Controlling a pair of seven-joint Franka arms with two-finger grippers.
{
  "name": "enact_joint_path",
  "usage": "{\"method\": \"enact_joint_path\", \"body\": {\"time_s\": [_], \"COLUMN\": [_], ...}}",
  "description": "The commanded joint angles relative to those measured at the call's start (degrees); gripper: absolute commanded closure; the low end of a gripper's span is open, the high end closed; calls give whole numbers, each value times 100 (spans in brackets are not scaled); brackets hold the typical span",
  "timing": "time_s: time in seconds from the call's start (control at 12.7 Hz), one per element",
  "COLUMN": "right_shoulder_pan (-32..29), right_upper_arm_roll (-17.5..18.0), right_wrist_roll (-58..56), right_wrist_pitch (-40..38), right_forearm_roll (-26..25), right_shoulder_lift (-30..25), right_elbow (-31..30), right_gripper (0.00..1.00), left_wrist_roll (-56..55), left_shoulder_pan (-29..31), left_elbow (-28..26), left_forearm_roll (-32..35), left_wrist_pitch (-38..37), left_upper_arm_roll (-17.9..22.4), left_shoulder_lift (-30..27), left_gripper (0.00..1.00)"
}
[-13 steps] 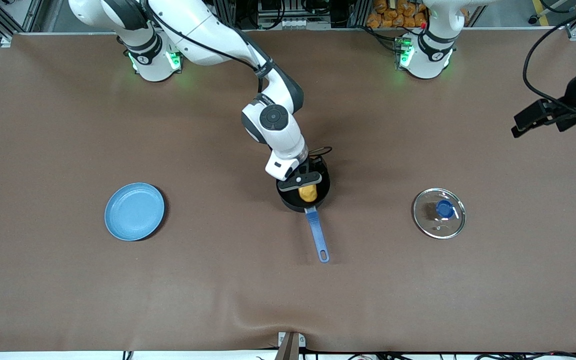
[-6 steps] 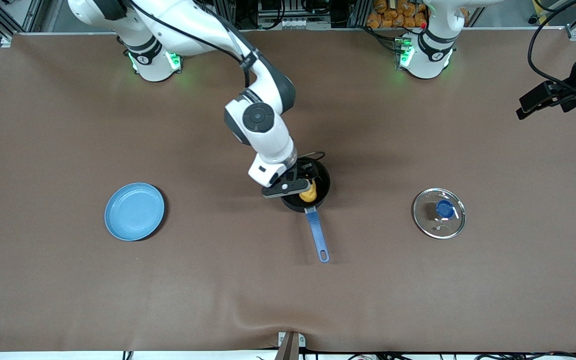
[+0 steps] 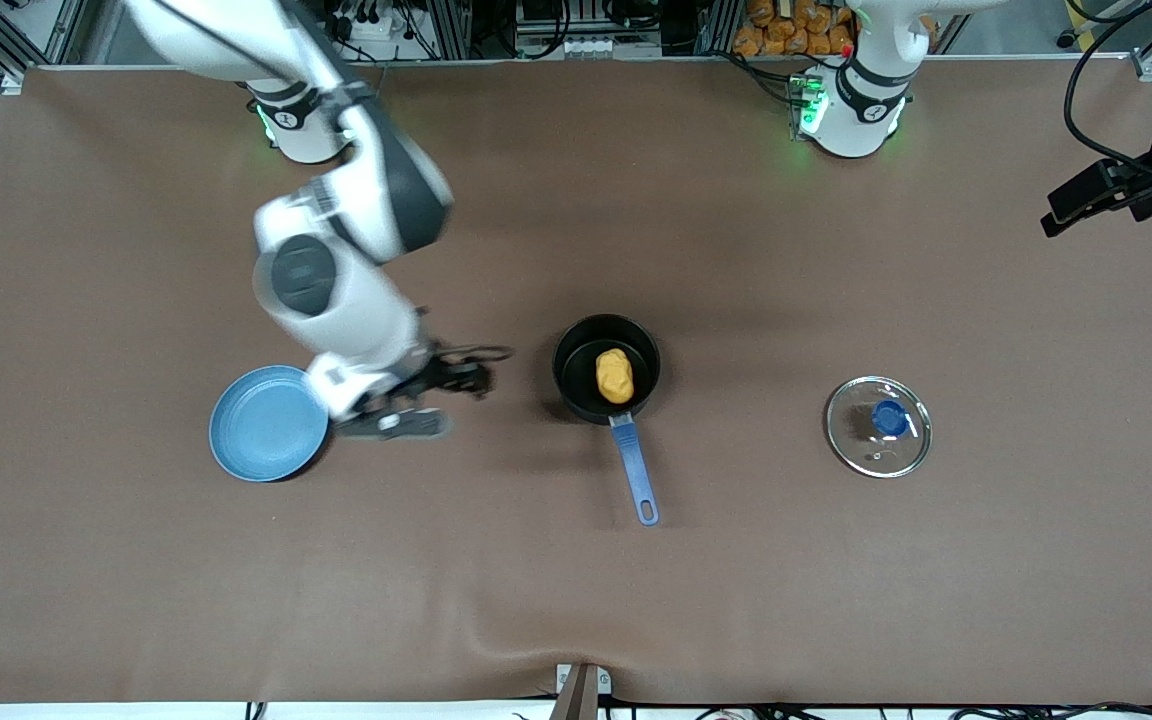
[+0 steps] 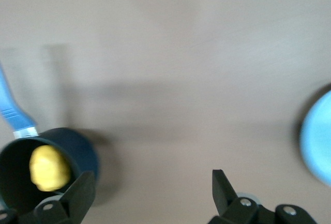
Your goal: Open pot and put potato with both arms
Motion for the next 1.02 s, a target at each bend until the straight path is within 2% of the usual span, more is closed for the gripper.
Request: {"method": "enact_joint_path", "body": {"time_s": [0.0,0.24,0.39,0.47,0.63,0.95], "right_shoulder_pan": [-757,-1592,-2032,-2208,-2323,-2595], "right_upper_arm_roll": [130,121,121,121,121,121], "right_wrist_roll": [-872,-1803,-2332,-2491,-2545,-2554], "right_wrist_pitch": [-616,-1609,-2024,-2112,-2454,-2632], "right_forearm_roll": [-32,-189,-243,-261,-646,-700], "right_shoulder_lift": [-215,-224,-390,-539,-882,-1865], "right_elbow": [31,566,621,568,533,-63], "right_gripper": [0,0,0,0,0,0], "left_wrist_roll": [81,99,99,90,90,90], "left_shoulder_pan": [79,70,44,53,62,88], "left_elbow": [201,166,157,165,157,201], "left_forearm_roll": [-36,-107,-116,-116,-107,-116], "left_wrist_pitch": [-162,-197,-197,-197,-241,-355], "left_upper_arm_roll": [-10,-27,-80,-158,-221,-212], "left_shoulder_lift": [88,71,36,27,9,-61], "left_gripper": [0,0,0,0,0,0]}}
